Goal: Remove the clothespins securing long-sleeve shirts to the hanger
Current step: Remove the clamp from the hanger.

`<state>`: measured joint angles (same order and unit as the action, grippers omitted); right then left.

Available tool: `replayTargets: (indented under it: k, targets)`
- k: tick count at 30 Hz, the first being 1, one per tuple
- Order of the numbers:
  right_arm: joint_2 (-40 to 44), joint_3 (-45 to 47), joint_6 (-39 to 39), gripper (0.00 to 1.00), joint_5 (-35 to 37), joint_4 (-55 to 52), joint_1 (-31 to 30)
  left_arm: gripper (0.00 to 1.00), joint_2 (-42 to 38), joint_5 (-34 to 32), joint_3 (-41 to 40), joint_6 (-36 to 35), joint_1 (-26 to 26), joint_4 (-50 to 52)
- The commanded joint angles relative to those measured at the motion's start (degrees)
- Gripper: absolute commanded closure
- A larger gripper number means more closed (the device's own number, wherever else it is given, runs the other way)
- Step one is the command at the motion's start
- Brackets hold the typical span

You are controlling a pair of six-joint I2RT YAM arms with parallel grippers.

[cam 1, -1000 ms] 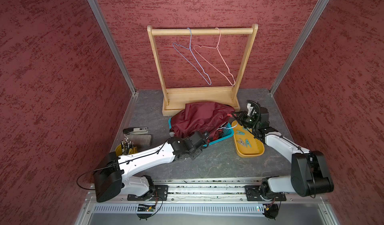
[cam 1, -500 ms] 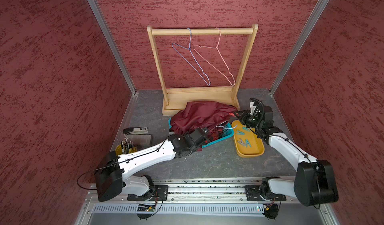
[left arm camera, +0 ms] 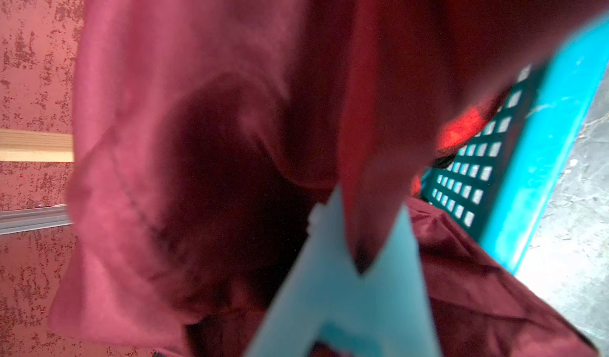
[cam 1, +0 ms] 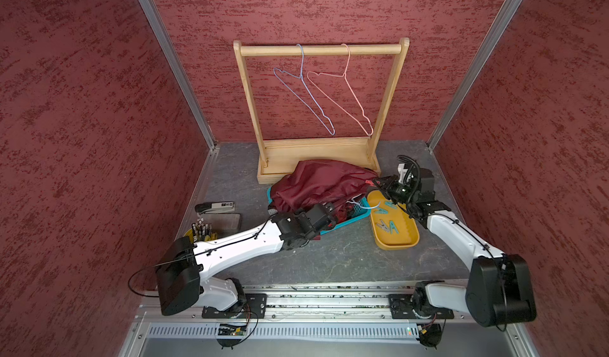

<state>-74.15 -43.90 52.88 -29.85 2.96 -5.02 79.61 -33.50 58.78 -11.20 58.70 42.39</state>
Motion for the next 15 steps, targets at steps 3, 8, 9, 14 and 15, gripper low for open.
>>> replayTargets:
  k: [3, 8, 9, 14, 15]
  targets:
    - [-0.1, -1.6, 0.6, 0.89, 3.3, -1.6, 0.1, 1.00, 1.1, -2.2, 1.8, 4.2, 1.4, -0.5]
    - [0.4, -0.7, 3.1, 0.89, 9.2, -1.1, -0.5, 1.00, 2.3, -0.7, 3.4, 6.7, 3.5, 0.8]
    - [0.6, -0.5, 3.4, 0.90, 10.4, -1.3, -0.6, 1.00, 2.7, -0.8, 3.7, 7.1, 3.9, 0.9]
    - [0.2, -0.1, 4.4, 0.94, 13.3, -1.2, -1.5, 1.00, 4.4, 0.2, 4.8, 8.6, 4.7, 1.2]
    - [0.1, -0.2, 4.6, 0.96, 14.2, -1.4, -1.8, 1.00, 4.5, 0.3, 4.8, 8.8, 4.9, 1.1]
